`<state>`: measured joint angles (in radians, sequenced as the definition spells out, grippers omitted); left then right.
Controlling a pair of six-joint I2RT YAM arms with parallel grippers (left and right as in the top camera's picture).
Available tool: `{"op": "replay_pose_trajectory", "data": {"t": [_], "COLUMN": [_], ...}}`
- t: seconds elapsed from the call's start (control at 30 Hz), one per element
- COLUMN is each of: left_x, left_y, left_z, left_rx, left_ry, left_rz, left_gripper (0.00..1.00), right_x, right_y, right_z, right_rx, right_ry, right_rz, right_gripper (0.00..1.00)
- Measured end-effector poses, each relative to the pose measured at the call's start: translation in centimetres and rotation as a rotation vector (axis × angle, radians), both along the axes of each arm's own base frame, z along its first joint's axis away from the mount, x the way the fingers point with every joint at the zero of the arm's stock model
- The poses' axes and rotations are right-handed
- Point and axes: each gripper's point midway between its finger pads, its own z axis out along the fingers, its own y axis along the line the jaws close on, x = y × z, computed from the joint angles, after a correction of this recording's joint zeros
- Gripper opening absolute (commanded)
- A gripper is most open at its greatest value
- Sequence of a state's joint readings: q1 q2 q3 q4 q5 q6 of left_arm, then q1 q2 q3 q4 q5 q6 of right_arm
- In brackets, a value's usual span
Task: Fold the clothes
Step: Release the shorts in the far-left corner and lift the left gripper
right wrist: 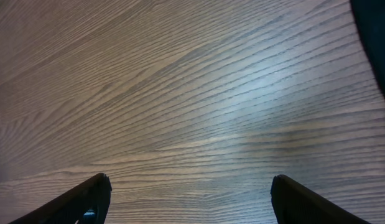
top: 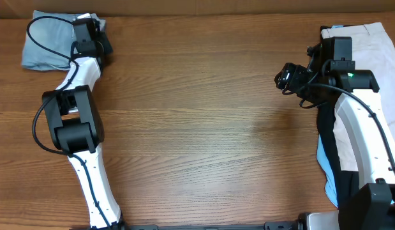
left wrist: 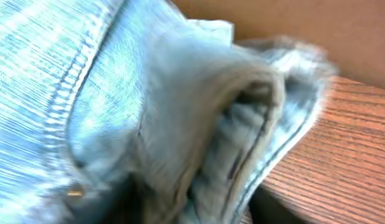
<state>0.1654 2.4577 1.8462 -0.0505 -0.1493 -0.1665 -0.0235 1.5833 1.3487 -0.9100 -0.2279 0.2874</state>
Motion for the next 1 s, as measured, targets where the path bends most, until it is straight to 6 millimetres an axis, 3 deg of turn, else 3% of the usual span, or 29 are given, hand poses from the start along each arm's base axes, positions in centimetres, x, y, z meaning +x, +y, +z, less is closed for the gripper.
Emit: {"op": "replay_pose_trajectory", "data": {"t": [0.23, 0.3, 0.4, 0.53, 0.7, 0.77, 0.83, 0.9, 1.0], "left_x": [-1.3, -2.1, -3.2, -4.3, -7.6, -9.6, -12.3, -14.6, -17.2], "left_y": [-0.2, -0.4, -0.7, -1.4, -3.8, -5.4, -7.2, -8.3, -9.3], "left_z": [-0.3, 0.4, 3.3, 11.4, 25.1, 30.1, 34.7, 37.3, 40.1], "left_rx": [0.007, 0.003, -0.003, 0.0, -0.002, -0.011, -0.022, -0.029, -0.033], "left_ry": [0.1, 0.134, 0.152, 0.07, -0.122, -0.199, -0.269, -0.302, -0.343], "left_rz": [-0.016, -0.019, -0.023, -0.04, -0.104, -0.153, -0.206, -0.239, -0.268], "left_gripper": [1.0, 1.0, 1.0, 1.0, 1.0, 1.0, 1.0, 1.0, 0.99], "right_x": [0.1, 0.2, 0.2, 0.2, 0.0, 0.0, 0.2, 0.6, 0.5], "right_y": [0.0, 0.0, 0.0, 0.0, 0.2, 0.3, 0.3, 0.3, 0.3], "right_z": [0.1, 0.1, 0.1, 0.1, 0.4, 1.3, 3.7, 7.1, 14.6], "right_rx": [0.0, 0.0, 0.0, 0.001, 0.013, 0.014, 0.002, -0.01, -0.029], "right_ry": [-0.006, -0.008, -0.009, -0.009, -0.002, -0.005, -0.03, -0.083, -0.23], "right_rz": [-0.001, 0.0, 0.0, 0.0, 0.007, 0.015, 0.037, 0.053, 0.07], "right_gripper": [0.86, 0.87, 0.87, 0.87, 0.87, 0.95, 1.0, 1.0, 1.0]}}
